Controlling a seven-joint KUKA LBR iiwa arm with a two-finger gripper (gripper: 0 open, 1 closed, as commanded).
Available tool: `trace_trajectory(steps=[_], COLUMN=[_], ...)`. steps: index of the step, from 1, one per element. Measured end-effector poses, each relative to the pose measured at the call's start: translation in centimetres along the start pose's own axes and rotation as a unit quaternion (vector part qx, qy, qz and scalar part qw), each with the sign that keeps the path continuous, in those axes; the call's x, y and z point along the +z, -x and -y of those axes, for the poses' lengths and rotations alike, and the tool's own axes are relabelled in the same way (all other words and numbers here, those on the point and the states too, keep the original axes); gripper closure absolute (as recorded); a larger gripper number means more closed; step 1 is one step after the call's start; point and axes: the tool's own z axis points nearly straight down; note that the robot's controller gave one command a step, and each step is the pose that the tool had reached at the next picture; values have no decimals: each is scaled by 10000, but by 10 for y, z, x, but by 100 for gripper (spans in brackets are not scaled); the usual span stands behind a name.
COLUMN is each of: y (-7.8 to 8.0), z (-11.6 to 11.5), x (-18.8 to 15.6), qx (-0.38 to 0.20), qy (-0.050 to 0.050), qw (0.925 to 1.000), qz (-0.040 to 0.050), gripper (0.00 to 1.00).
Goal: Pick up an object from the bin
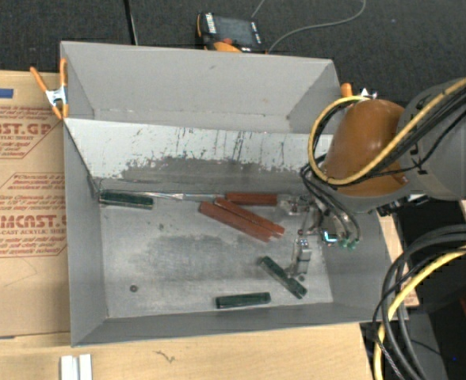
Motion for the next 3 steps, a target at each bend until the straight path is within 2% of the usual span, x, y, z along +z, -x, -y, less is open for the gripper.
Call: trace_trajectory(steps=[1, 2, 3], y=[61, 59, 48], z=[12, 12, -17], x=[63, 61, -51], qx=[-22, -25, -968], qy=[-6, -5, -9], qw=[10000, 10000, 9953], qz=[84, 56, 79], gripper=[0, 100, 100])
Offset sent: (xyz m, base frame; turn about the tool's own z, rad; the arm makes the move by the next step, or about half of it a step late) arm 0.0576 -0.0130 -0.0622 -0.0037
